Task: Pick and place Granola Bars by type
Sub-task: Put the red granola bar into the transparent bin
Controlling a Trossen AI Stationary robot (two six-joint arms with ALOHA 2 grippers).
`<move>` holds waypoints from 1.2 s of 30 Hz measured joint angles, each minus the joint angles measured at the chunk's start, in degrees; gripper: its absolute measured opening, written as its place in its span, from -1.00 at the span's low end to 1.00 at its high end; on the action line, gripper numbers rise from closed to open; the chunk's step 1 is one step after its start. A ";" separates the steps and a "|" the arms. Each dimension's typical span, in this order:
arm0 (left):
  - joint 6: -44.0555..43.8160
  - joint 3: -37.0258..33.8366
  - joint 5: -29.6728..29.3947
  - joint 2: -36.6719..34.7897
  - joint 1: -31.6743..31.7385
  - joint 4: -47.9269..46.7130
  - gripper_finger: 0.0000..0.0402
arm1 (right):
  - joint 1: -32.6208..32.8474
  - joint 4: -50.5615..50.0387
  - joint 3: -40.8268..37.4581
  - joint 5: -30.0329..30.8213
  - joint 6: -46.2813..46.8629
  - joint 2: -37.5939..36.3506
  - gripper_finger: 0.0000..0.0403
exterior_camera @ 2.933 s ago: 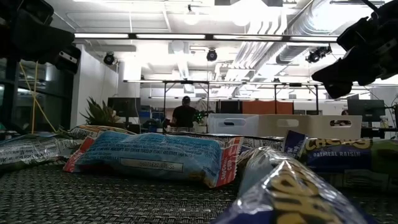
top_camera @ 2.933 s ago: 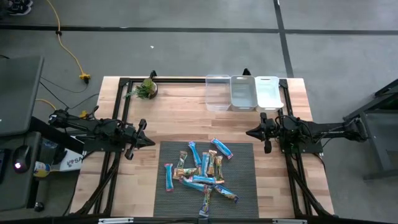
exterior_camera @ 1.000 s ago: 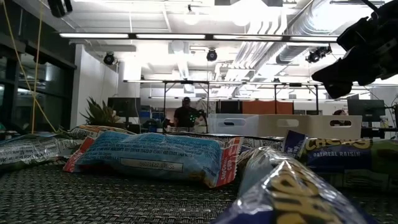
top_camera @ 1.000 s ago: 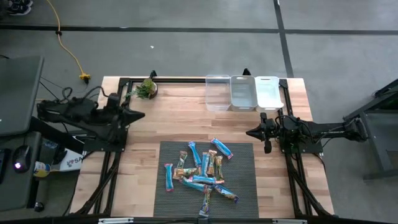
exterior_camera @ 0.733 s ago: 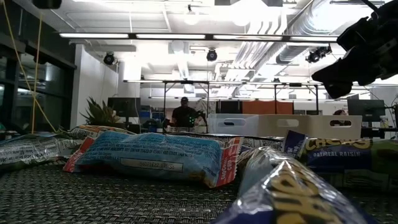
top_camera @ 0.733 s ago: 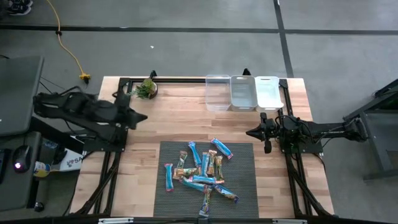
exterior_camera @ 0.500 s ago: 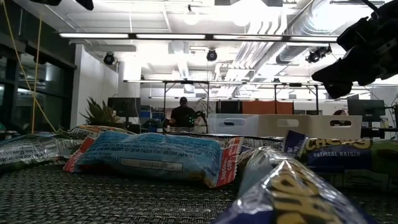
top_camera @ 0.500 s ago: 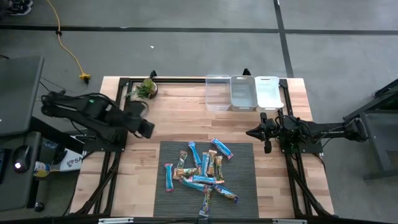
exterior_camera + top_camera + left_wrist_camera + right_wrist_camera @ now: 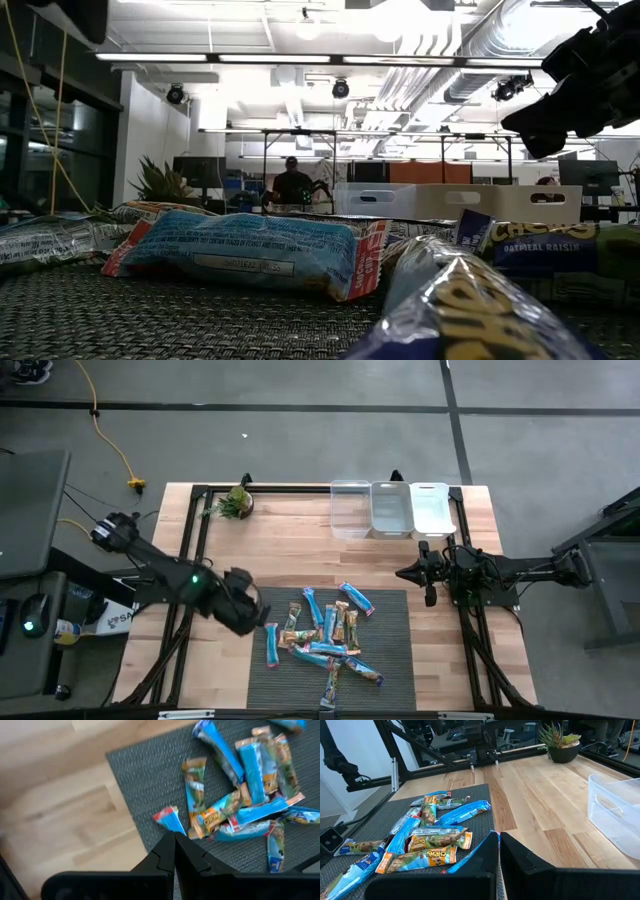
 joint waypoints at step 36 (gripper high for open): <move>-23.34 0.02 10.99 23.60 -5.22 20.10 -0.90 | -0.01 0.04 -0.01 0.00 0.00 0.00 -1.00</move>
